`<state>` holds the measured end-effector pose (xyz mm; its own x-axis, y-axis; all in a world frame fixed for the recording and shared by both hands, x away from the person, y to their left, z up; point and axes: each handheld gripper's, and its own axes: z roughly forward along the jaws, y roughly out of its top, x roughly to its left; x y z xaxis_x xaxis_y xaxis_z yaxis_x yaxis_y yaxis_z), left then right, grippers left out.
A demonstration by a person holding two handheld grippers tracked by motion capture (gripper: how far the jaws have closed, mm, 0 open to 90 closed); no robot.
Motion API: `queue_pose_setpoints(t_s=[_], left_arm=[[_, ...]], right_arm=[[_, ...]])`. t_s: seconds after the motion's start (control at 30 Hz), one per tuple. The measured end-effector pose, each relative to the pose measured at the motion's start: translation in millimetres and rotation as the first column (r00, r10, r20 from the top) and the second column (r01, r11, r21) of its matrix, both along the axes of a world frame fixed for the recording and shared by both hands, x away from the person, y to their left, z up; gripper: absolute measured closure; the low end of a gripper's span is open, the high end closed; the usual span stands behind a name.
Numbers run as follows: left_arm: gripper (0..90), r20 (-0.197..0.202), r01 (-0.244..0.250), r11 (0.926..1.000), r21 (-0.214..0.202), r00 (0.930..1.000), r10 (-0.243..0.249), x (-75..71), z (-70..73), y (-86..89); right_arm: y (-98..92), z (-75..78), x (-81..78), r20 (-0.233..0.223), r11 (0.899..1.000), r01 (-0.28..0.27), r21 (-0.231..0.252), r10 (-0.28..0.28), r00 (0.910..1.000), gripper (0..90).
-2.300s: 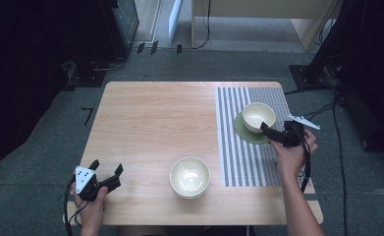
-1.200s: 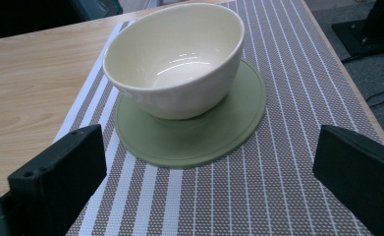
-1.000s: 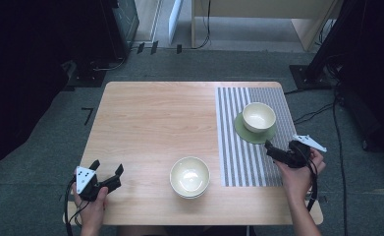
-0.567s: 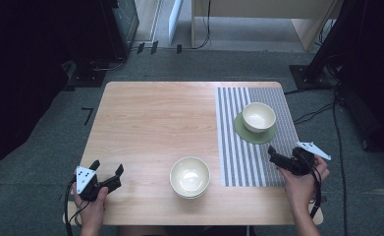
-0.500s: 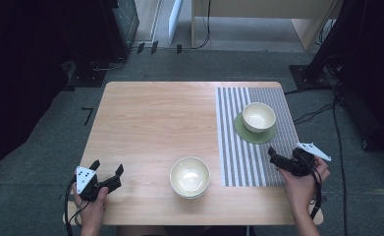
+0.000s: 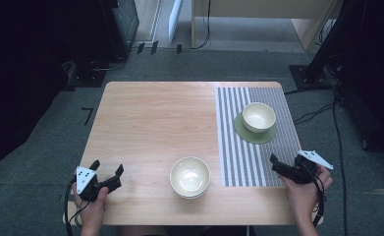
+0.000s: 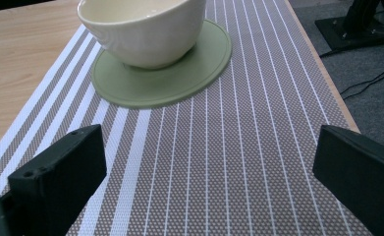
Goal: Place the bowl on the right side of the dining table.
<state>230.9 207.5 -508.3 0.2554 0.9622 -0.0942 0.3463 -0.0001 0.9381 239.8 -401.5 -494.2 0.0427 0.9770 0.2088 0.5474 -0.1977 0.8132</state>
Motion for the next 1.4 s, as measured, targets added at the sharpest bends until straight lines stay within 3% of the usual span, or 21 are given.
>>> queue_pose_setpoints(t_s=[0.53,1.03,1.4], left_arm=[[9.5,0.0,-0.001,1.0,-0.004,1.0,0.001,0.0,0.1,0.6],[9.5,0.001,-0.003,1.0,-0.007,1.0,0.003,0.0,0.0,0.8],[9.4,0.002,-0.004,0.9999,-0.01,1.0,0.004,-0.2,0.1,1.0]], right_arm=[[-7.1,-12.4,-20.1,-0.007,1.0,-0.013,0.0,0.013,0.9999,0.0],[-16.9,-18.6,-40.8,0.019,1.0,-0.02,-0.017,0.02,0.9996,0.0],[-18.2,-26.9,-43.6,0.01,1.0,-0.014,-0.026,0.014,0.9999,0.2]])
